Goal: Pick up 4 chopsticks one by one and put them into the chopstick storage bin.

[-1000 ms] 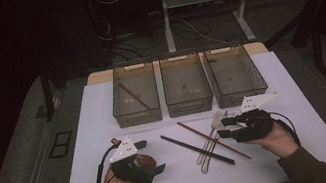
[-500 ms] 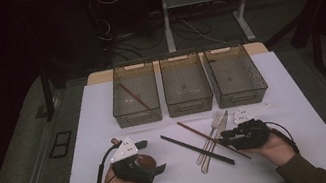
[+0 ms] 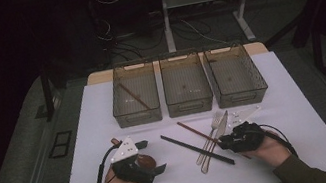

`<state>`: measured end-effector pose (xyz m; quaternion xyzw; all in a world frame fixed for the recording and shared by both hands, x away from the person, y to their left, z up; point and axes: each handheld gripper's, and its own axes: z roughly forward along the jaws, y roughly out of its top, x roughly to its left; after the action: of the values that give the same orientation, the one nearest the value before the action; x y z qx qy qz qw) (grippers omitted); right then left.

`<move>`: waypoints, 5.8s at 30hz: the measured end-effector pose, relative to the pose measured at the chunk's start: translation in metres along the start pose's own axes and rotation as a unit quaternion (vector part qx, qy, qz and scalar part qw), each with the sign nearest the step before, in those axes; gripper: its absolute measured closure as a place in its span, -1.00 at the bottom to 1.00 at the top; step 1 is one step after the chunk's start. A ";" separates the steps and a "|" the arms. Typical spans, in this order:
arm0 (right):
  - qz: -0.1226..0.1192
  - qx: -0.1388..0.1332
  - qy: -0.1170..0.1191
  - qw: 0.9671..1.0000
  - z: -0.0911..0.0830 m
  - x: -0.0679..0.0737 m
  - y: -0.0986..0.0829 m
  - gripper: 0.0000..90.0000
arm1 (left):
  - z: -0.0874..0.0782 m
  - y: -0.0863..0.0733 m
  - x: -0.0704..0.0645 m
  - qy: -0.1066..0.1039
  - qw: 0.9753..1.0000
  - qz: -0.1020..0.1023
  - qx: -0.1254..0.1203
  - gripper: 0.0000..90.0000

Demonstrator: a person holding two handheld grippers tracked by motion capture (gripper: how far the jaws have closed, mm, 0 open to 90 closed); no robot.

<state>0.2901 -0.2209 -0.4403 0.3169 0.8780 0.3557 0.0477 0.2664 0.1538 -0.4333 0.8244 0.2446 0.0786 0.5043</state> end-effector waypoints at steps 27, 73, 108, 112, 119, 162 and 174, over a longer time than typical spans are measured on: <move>-0.016 0.024 -0.025 0.999 0.004 0.003 0.000 0.85 | 0.001 0.000 -0.001 -0.001 1.000 0.000 0.000 -1.00; -0.003 -0.038 0.008 0.999 -0.015 -0.006 0.021 0.87 | 0.002 0.000 -0.001 -0.004 1.000 0.002 0.002 -1.00; 0.003 -0.094 0.012 0.996 0.001 -0.012 0.094 0.87 | 0.001 0.000 -0.001 -0.005 1.000 -0.003 -0.005 -1.00; -0.001 -0.094 0.008 0.995 0.005 -0.012 0.102 0.87 | 0.000 0.001 -0.001 -0.005 1.000 -0.001 -0.004 -1.00; 0.020 -0.099 0.008 0.995 0.008 -0.017 0.116 0.87 | 0.000 0.000 -0.001 -0.006 1.000 -0.003 -0.005 -1.00; 0.047 -0.027 -0.053 0.997 0.099 -0.026 0.244 0.86 | -0.004 0.001 0.000 -0.011 1.000 -0.005 -0.022 -1.00; 0.063 0.006 -0.077 0.995 0.135 -0.027 0.267 0.86 | -0.004 0.002 0.000 -0.016 0.999 -0.009 -0.028 -1.00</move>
<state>0.4924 -0.0106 -0.3696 0.3986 0.8520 0.3270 0.0911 0.2654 0.1564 -0.4300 0.8086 0.2419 0.0678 0.5320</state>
